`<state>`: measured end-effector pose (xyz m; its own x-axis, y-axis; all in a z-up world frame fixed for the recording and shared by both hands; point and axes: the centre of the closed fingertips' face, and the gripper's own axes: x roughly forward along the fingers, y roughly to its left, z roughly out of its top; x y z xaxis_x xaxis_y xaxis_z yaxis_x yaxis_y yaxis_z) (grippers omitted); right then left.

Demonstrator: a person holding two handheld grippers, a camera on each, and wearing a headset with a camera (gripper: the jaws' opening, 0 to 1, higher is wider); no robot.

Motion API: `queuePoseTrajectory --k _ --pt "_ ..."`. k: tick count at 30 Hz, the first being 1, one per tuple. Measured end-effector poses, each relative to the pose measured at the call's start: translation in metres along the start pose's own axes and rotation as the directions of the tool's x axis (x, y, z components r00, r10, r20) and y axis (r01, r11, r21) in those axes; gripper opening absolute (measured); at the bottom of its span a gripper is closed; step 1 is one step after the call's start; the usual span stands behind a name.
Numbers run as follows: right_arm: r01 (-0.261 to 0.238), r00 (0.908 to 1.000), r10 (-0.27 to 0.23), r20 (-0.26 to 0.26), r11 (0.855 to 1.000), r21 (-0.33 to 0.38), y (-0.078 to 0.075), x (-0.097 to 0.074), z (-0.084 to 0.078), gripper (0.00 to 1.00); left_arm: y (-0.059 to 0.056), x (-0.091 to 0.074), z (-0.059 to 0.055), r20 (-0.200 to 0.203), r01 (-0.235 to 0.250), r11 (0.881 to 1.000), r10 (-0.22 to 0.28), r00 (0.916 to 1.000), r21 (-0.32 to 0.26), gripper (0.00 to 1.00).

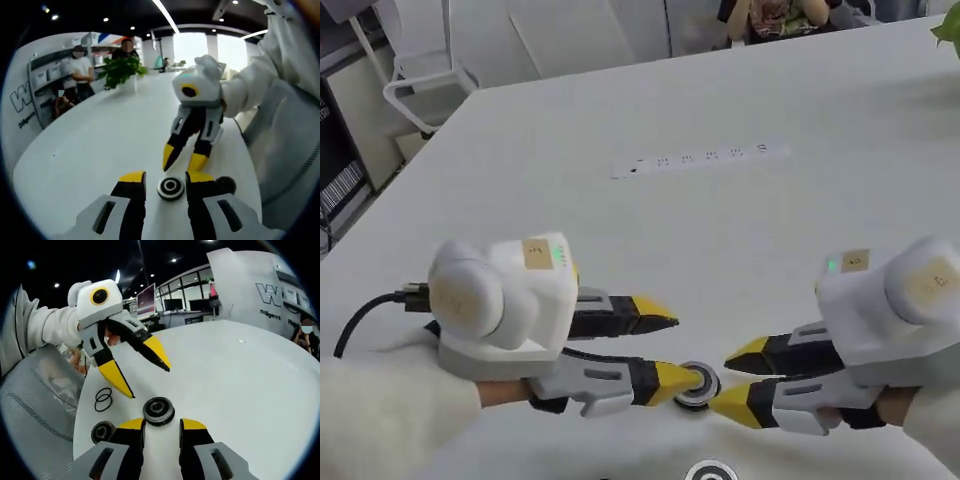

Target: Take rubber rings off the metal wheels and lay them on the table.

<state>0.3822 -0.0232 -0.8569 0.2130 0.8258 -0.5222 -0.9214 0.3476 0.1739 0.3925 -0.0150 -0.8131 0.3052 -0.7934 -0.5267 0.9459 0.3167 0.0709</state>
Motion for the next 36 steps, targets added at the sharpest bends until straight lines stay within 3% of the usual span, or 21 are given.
queuePoseTrajectory --k 4,9,20,32,36 --pt "-0.002 0.9999 0.002 -0.01 1.0 -0.004 -0.001 0.002 -0.002 0.24 -0.001 0.007 -0.013 -0.041 0.012 1.0 -0.012 0.9991 -0.003 0.28" --pt "-0.011 0.9998 0.011 -0.018 1.0 -0.008 0.0 0.004 -0.003 0.23 -0.001 0.015 -0.019 -0.056 0.019 0.999 -0.021 0.9982 -0.032 0.25" --pt "-0.031 0.9992 0.03 -0.026 0.999 -0.033 0.002 0.007 -0.003 0.22 -0.005 0.02 -0.025 -0.065 0.024 0.998 -0.028 0.9975 -0.056 0.14" --pt "-0.053 0.9982 0.051 -0.033 0.997 -0.059 0.005 0.007 -0.004 0.18 -0.007 0.018 -0.029 -0.056 0.021 0.995 -0.026 0.9981 -0.1 0.14" --pt "-0.058 0.9977 0.055 -0.039 0.995 -0.078 0.007 0.006 -0.005 0.17 -0.009 0.018 -0.03 -0.057 0.025 0.996 -0.03 0.9979 -0.09 0.14"
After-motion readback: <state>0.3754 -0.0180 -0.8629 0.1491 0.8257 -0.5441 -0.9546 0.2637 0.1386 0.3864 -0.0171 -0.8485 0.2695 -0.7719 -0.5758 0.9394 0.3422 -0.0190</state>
